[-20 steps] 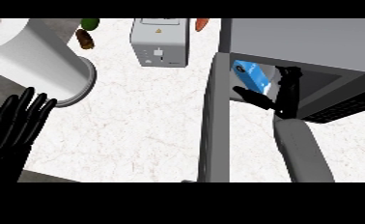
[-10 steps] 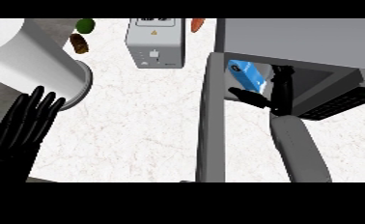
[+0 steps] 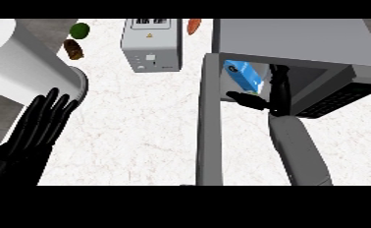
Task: Pick up the milk, place it into the microwave and close the microwave
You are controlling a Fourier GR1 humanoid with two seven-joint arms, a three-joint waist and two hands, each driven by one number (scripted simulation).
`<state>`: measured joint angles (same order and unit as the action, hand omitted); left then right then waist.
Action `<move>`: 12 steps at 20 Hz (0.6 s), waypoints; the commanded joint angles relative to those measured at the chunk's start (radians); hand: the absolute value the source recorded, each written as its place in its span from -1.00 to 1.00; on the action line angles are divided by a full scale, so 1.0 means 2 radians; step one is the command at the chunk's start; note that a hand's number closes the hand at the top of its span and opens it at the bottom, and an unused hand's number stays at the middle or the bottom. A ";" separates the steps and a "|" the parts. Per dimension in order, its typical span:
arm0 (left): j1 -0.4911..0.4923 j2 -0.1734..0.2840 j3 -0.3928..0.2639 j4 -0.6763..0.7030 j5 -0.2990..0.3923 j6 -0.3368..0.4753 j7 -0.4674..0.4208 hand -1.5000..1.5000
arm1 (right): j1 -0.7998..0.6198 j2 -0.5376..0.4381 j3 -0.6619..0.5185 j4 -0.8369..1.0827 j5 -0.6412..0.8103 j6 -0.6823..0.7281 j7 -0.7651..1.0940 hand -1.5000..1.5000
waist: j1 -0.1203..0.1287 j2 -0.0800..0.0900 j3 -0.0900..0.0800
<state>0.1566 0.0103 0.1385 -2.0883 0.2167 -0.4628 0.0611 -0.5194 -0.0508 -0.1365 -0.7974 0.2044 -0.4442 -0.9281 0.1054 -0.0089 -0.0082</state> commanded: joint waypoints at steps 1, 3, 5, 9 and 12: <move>0.007 -0.003 -0.009 0.011 -0.014 -0.003 -0.006 -1.00 | -0.061 -0.017 -0.037 0.076 -0.040 0.050 0.124 -1.00 | -0.005 0.019 0.005; 0.000 -0.004 -0.021 0.017 -0.017 -0.003 0.002 -1.00 | -0.049 -0.006 -0.032 0.079 -0.051 0.074 0.115 -1.00 | -0.016 0.018 0.005; 0.002 0.001 -0.014 0.030 -0.013 -0.008 -0.003 -1.00 | -0.053 -0.013 -0.036 0.082 -0.060 0.090 0.113 -1.00 | -0.018 0.017 0.004; -0.012 -0.004 -0.040 0.040 -0.025 -0.014 -0.005 -1.00 | -0.034 0.000 -0.026 0.095 -0.068 0.122 0.089 -1.00 | -0.030 0.015 0.005; -0.015 0.009 -0.057 0.062 -0.035 -0.039 -0.009 -1.00 | -0.034 0.004 -0.025 0.090 -0.078 0.138 0.098 -1.00 | -0.040 0.012 0.004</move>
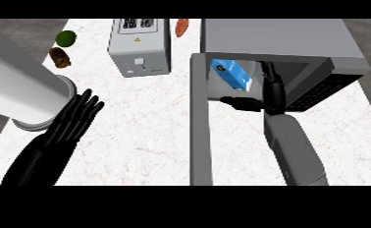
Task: Pick up the milk, place it into the microwave and close the microwave
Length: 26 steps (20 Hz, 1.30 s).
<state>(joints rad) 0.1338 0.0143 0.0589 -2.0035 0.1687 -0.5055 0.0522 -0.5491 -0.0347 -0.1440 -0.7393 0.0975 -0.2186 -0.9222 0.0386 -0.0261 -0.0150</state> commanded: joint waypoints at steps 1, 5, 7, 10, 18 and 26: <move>0.002 0.015 -0.017 0.018 -0.012 -0.028 -0.005 -1.00 | -0.006 -0.002 -0.025 0.064 -0.032 0.034 0.083 -1.00 | -0.006 0.020 0.008; -0.024 0.014 -0.052 0.068 -0.060 -0.045 -0.042 1.00 | -0.012 -0.004 -0.032 0.095 -0.036 0.042 0.065 -1.00 | -0.014 0.017 0.008; -0.031 0.009 -0.061 0.083 -0.102 -0.035 -0.075 1.00 | -0.004 -0.014 -0.027 0.065 -0.038 0.045 0.087 -1.00 | -0.019 0.014 0.007; -0.013 0.001 -0.089 0.068 -0.109 -0.022 -0.039 1.00 | 0.094 0.003 0.014 -0.035 -0.029 0.061 0.094 -1.00 | -0.026 0.010 0.007; -0.090 0.020 -0.123 0.217 -0.180 -0.021 -0.104 1.00 | 0.210 -0.020 0.045 -0.180 -0.038 0.105 0.128 -1.00 | -0.037 0.011 0.006; -0.121 -0.007 -0.249 0.270 -0.176 0.055 -0.082 1.00 | 0.363 -0.035 0.075 -0.394 -0.045 0.115 0.191 -1.00 | -0.031 0.011 0.007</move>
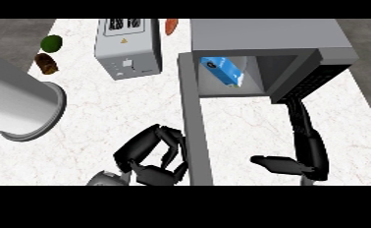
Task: Pick up the milk, place it into the microwave and close the microwave
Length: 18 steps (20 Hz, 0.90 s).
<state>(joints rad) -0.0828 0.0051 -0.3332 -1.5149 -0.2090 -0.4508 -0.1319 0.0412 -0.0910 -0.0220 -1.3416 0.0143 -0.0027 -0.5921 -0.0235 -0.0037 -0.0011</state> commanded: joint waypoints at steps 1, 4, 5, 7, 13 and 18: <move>-0.026 -0.002 -0.045 0.090 0.009 0.032 -0.034 1.00 | 0.061 -0.016 -0.002 -0.093 -0.021 0.019 0.023 -1.00 | -0.001 0.002 0.000; -0.045 -0.002 -0.110 0.118 0.007 0.071 -0.044 1.00 | 0.110 -0.011 0.005 -0.147 -0.029 0.021 0.036 -1.00 | -0.003 0.002 0.000; -0.029 -0.002 -0.131 0.105 0.002 0.065 -0.049 1.00 | 0.113 -0.033 -0.013 -0.172 -0.042 0.032 0.046 -1.00 | -0.004 0.001 0.000; -0.038 -0.002 -0.201 0.123 0.003 0.135 -0.051 1.00 | 0.130 -0.030 -0.008 -0.191 -0.044 0.035 0.046 -1.00 | -0.006 0.001 0.000; -0.141 -0.002 -0.300 0.174 0.118 0.274 -0.012 1.00 | 0.149 -0.045 -0.017 -0.270 -0.093 0.069 0.091 -1.00 | -0.012 0.003 0.000; -0.178 -0.002 -0.354 0.177 0.202 0.397 -0.009 1.00 | 0.133 -0.063 -0.038 -0.258 -0.124 0.098 0.085 -1.00 | -0.024 0.006 0.000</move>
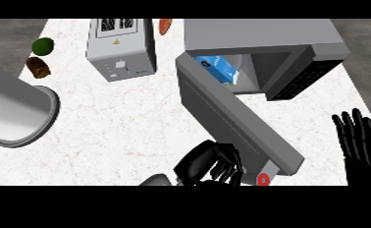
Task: Pick up the milk, place it into the microwave and close the microwave
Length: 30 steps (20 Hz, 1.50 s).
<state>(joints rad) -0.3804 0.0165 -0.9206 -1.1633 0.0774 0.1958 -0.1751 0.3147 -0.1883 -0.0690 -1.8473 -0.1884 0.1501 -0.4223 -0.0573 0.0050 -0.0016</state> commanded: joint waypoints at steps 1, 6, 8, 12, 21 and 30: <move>-0.037 -0.008 -0.040 0.012 0.062 0.079 -0.013 1.00 | 0.000 -0.031 -0.019 -0.047 -0.041 0.029 0.037 -1.00 | -0.016 0.002 -0.001; -0.085 -0.008 -0.045 0.013 0.120 0.140 -0.026 1.00 | -0.015 -0.041 -0.007 -0.066 -0.061 0.046 0.064 -1.00 | -0.030 0.005 -0.002; -0.100 -0.008 -0.046 0.018 0.138 0.153 -0.042 1.00 | -0.021 -0.045 0.006 -0.063 -0.059 0.065 0.049 -1.00 | -0.037 0.008 -0.001; -0.130 -0.008 -0.036 0.034 0.171 0.173 -0.057 1.00 | -0.023 -0.070 0.003 -0.087 -0.087 0.095 0.066 -1.00 | -0.060 0.011 -0.002; -0.208 -0.008 -0.002 0.093 0.247 0.201 -0.052 1.00 | -0.039 -0.076 0.011 -0.116 -0.130 0.107 0.090 -1.00 | -0.092 0.021 -0.001; -0.255 -0.008 0.066 0.116 0.331 0.207 -0.096 1.00 | -0.047 -0.089 0.014 -0.135 -0.167 0.113 0.121 -1.00 | -0.111 0.031 -0.003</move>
<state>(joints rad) -0.8397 -0.0002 -0.8462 -0.9511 0.6808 0.6066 -0.3249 0.2265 -0.3561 -0.0459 -2.1039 -0.4958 0.3681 -0.2037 -0.2657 0.0619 -0.0064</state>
